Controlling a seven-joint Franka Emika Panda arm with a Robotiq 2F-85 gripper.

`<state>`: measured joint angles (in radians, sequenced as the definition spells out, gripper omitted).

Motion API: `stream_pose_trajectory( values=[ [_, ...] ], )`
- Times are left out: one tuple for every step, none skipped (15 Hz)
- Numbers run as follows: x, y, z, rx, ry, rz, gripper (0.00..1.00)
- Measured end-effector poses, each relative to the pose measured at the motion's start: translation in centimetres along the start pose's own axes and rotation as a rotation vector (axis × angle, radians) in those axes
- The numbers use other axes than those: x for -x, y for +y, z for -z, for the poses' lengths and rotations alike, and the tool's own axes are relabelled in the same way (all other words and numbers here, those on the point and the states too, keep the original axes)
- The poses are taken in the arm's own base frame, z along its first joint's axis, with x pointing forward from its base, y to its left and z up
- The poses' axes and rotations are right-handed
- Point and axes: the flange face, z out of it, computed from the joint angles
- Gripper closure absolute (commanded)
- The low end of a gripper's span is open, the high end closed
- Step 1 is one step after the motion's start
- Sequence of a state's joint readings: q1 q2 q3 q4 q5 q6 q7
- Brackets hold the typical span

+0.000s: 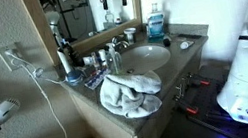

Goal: Hang up the towel.

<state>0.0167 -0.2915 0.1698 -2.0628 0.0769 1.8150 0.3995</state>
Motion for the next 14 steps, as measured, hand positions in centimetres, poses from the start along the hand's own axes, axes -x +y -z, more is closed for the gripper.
stream_pose_trajectory(
  values=[
    [0.0,0.0,0.0,0.0,0.0,0.0,0.0],
    [0.0,0.0,0.0,0.0,0.0,0.0,0.0],
    [0.0,0.0,0.0,0.0,0.0,0.0,0.0],
    [0.0,0.0,0.0,0.0,0.0,0.0,0.0],
    [0.0,0.0,0.0,0.0,0.0,0.0,0.0],
    [0.0,0.0,0.0,0.0,0.0,0.0,0.0],
    [0.0,0.0,0.0,0.0,0.0,0.0,0.0],
    [0.0,0.0,0.0,0.0,0.0,0.0,0.0],
    [0.0,-0.1,0.0,0.0,0.0,0.002,0.0],
    [0.2,-0.3,-0.1,0.003,-0.001,0.006,0.0],
    [0.4,-0.7,-0.2,0.007,-0.002,0.012,0.0],
    [0.8,-1.4,-0.4,0.011,-0.005,0.016,0.0],
    [1.5,-2.3,-0.7,0.016,-0.009,0.027,0.0],
    [2.3,-3.2,-1.2,0.024,-0.016,0.039,0.0]
  ],
)
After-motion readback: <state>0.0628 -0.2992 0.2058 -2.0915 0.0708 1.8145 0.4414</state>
